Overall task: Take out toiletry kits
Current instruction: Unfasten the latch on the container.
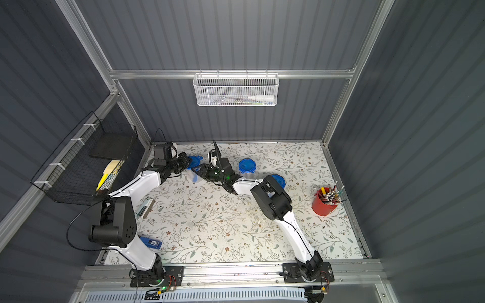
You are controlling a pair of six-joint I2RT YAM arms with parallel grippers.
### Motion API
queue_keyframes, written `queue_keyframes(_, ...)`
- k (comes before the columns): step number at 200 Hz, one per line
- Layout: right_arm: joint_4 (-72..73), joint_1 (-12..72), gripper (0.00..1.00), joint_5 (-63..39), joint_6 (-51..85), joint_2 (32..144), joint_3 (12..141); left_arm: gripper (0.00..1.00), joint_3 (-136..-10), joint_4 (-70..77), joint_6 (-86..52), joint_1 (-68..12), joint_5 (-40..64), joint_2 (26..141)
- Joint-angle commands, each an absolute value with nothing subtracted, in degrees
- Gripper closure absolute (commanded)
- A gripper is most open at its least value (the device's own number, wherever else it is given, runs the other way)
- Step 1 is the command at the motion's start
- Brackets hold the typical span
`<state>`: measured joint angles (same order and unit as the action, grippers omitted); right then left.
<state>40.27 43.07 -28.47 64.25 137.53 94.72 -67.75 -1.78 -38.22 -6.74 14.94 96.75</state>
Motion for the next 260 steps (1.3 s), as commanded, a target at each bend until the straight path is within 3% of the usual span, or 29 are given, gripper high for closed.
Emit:
queue_keyframes(1, 41.83, 43.04, 0.46, -28.01, 63.95, 138.72, 97.50, 1.00, -63.90, -13.52, -38.48, -6.50, 14.31, 100.28)
queue_keyframes(151, 45.53, 43.11, 0.46, -29.52, 63.92, 135.42, 98.14, 1.00, -59.89, -11.81, -39.07, -6.59, 15.16, 101.24)
queue_keyframes(260, 44.11, 43.76, 0.52, -30.82, 61.34, 132.55, 98.09, 1.00, -58.60, -11.95, -39.33, -6.59, 14.89, 101.92)
